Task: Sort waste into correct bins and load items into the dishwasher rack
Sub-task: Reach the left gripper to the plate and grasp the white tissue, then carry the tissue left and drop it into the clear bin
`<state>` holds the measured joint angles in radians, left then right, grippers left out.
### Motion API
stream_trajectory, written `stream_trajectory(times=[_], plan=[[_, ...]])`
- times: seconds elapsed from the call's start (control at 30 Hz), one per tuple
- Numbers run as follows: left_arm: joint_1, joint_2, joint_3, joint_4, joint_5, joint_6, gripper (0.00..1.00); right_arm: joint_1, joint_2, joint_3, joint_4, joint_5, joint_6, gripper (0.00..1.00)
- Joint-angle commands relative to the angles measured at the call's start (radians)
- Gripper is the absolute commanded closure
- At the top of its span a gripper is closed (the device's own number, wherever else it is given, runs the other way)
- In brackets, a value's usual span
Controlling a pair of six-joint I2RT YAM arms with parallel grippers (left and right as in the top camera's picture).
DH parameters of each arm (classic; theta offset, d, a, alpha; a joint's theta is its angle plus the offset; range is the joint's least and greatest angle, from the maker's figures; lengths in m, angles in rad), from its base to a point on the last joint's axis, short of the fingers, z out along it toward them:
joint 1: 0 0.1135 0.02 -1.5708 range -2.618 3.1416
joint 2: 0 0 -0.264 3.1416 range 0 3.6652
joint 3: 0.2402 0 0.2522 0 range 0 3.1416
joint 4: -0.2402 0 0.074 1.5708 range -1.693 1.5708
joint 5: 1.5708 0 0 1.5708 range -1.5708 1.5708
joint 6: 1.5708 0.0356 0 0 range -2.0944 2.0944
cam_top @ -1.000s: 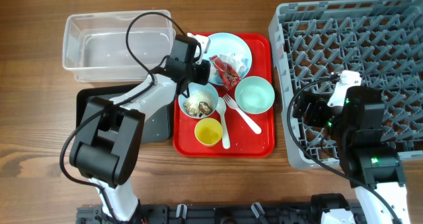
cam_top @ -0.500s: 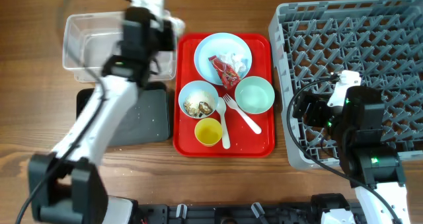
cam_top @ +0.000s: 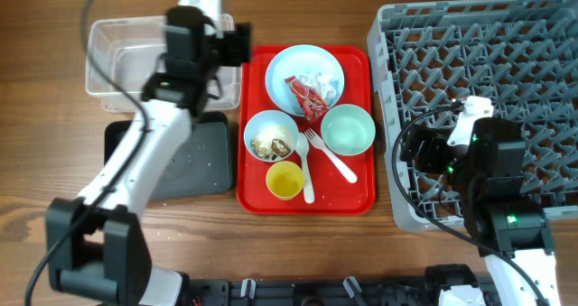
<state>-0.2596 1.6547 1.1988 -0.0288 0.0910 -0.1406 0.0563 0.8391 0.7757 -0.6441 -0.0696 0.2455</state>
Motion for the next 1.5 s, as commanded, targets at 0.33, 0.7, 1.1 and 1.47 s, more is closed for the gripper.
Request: stream_trajectory(times=[0.33,0.7,1.1,1.47], plan=[[-0.221,0.385,-0.002,0.206,0.032,-0.002,0.04,0.002,0.002,0.022,-0.004,0.001,-0.009,0.0],[-0.237,0.443,-0.002,0.215,0.035,-0.002,0.35,0.002,0.002,0.022,-0.008,-0.002,-0.009,0.0],[-0.221,0.397,-0.002,0.213,0.035,-0.002,0.96,0.002,0.002,0.022,-0.008,-0.002,-0.01,0.0],[0.014,0.012,-0.002,0.001,0.027,-0.002,0.96,0.002,0.002,0.022,-0.008,-0.001,-0.011,0.0]])
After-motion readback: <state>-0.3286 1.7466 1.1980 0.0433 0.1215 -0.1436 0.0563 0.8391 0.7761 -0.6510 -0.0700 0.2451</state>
